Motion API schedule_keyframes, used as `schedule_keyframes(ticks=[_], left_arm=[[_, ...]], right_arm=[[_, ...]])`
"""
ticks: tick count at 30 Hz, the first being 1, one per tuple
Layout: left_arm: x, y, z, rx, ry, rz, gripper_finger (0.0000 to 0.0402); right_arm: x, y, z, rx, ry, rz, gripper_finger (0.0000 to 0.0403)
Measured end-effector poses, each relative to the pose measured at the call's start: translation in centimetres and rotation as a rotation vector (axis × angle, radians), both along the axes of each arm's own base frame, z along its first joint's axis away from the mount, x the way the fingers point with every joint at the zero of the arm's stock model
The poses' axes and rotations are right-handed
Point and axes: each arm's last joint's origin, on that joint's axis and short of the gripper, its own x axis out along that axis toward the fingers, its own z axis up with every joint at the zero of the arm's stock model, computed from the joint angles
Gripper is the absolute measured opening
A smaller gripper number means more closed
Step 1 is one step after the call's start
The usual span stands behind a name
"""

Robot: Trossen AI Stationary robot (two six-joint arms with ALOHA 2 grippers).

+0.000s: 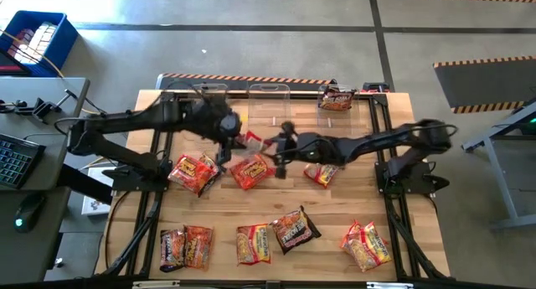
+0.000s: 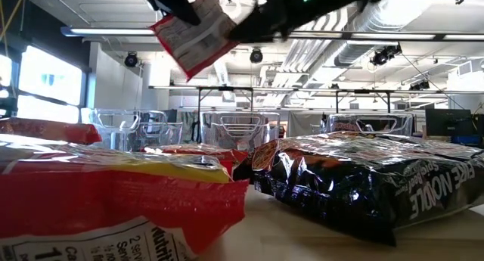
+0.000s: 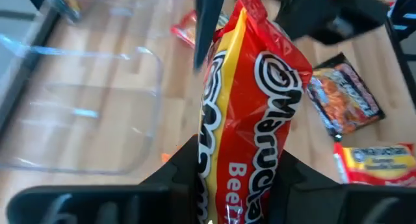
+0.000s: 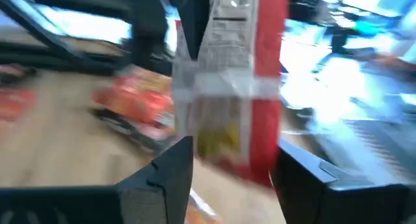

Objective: Sort Maruchan noodles
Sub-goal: Put the red noodle pack into the middle transparent bin

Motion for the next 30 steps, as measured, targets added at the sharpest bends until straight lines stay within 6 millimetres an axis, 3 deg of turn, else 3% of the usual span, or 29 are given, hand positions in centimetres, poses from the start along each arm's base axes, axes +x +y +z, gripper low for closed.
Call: schedule_keyframes(ticks=[6, 12, 18, 23, 30], left_arm=[[1.6, 4.4, 1.0, 0.07, 0.095, -0.044, 0.0079], [4.5, 10.1, -0.4, 0.101, 0.285, -0.094, 0.0079], [7.3, 16.0, -2.1, 0.122, 0.363, -0.108, 0.0079], [9.5, 19.6, -3.1, 0.158, 0.355, -0.111, 0.0079], [11.7, 22.9, -5.2, 0.192, 0.358, -0.136, 0.0079]], right_arm=[[-4.7, -0.8, 3.0, -0.013, 0.132, -0.093, 0.0158], [-7.7, -0.8, 1.8, 0.053, 0.183, -0.127, 0.0088], [-9.0, -0.8, -0.9, 0.091, 0.195, -0.192, 0.0007], [-9.3, -0.8, -2.3, 0.114, 0.178, -0.2, 0.0017], [-9.2, -0.7, -2.3, 0.117, 0.164, -0.192, 0.0003]])
